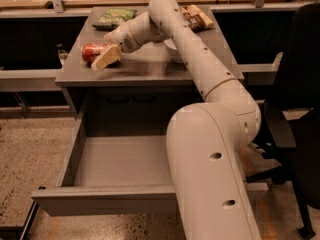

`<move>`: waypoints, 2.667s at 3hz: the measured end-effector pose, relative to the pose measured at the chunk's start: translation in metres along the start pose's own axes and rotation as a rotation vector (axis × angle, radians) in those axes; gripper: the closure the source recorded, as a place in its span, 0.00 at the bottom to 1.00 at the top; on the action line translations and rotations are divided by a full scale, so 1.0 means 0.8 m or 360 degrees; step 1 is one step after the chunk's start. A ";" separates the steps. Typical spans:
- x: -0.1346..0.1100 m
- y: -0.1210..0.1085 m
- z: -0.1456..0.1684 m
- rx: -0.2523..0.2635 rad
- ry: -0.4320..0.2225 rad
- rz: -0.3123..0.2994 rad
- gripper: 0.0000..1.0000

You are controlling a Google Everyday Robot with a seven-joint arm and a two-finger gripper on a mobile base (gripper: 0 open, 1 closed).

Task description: Place coke can into top drawer

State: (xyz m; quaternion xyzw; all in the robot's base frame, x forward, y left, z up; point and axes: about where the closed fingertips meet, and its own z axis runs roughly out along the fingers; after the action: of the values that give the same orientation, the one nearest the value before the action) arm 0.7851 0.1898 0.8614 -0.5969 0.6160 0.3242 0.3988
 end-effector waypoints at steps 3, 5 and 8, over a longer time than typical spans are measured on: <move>0.039 0.002 -0.066 0.0197 0.0045 0.0152 0.86; 0.059 0.085 -0.156 0.0284 0.0221 0.0199 1.00; 0.227 0.327 -0.208 -0.0137 0.0477 0.0666 1.00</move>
Offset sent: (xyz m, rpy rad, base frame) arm -0.0012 -0.0662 -0.0140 -0.0149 0.0314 -0.1852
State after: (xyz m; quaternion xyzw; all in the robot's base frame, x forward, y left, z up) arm 0.5130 -0.0224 0.7605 -0.5143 0.7640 0.3334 0.2017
